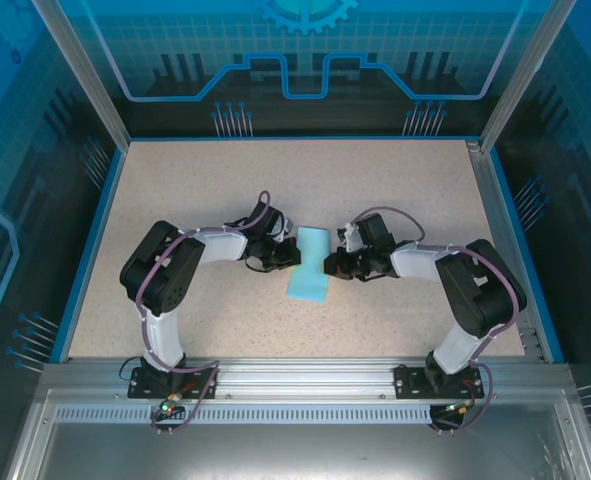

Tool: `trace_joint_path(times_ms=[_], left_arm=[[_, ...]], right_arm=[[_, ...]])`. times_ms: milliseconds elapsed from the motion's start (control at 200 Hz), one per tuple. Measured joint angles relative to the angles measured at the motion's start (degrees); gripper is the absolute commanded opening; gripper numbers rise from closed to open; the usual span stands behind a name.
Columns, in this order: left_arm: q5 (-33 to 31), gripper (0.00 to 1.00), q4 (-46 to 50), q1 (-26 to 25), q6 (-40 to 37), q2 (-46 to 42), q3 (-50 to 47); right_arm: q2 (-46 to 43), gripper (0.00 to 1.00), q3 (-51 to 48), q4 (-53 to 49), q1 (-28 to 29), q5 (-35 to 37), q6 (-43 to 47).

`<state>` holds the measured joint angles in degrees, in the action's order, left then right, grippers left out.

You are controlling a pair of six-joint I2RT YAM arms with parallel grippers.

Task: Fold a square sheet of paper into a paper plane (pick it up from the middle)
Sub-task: Fold the square sheet of paper in half at the center of the table.

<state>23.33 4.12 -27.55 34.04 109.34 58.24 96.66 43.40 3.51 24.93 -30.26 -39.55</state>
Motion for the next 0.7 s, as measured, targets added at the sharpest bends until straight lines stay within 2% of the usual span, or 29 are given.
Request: trace_joint_path(times_ms=[375,695], left_arm=[[-0.07,0.00,0.07,0.00,0.00,0.00,0.00],[-0.15,0.00,0.11,0.00,-0.15,-0.11,0.00]], right_arm=[[7.72,0.08,3.41,-0.55,-0.66,-0.44,2.12],[6.88,0.08,3.91,-1.84,-0.98,-1.05,2.16]])
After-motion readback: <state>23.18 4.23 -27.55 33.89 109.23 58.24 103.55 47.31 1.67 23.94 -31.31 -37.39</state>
